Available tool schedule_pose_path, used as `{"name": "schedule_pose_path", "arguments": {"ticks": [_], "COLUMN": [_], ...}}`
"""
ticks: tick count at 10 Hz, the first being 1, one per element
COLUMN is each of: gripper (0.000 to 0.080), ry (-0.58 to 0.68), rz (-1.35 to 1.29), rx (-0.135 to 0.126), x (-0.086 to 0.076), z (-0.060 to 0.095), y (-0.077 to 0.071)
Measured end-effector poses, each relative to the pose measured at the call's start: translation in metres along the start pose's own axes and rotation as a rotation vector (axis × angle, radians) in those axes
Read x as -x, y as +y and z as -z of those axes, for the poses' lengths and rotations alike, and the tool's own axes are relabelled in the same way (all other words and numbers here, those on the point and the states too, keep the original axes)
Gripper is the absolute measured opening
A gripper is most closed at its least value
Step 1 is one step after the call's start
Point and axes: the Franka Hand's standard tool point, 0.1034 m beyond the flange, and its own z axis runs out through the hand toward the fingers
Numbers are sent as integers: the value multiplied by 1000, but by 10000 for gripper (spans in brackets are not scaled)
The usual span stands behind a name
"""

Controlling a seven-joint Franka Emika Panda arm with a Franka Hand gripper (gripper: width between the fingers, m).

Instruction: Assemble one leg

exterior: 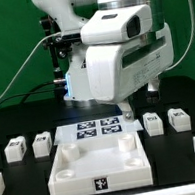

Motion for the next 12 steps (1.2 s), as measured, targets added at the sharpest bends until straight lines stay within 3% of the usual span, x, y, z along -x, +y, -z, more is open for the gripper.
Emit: {"name": "schedule_pose_path", "arguments": {"ticks": [3,4,5,6,8,10,12], "gripper": [650,650,650,650,650,650,650], "ry": [0,5,6,-5,-18,-21,-24], "rz": [0,20,84,226,454,624,639], "rx": [0,4,3,-7,-19,-30,-28], "x": [0,0,4,19,57,80,80], "z": [0,-2,-8,-13,-21,-27,-27], "y": [0,-4,-21,-41,-67,-70,-70]}}
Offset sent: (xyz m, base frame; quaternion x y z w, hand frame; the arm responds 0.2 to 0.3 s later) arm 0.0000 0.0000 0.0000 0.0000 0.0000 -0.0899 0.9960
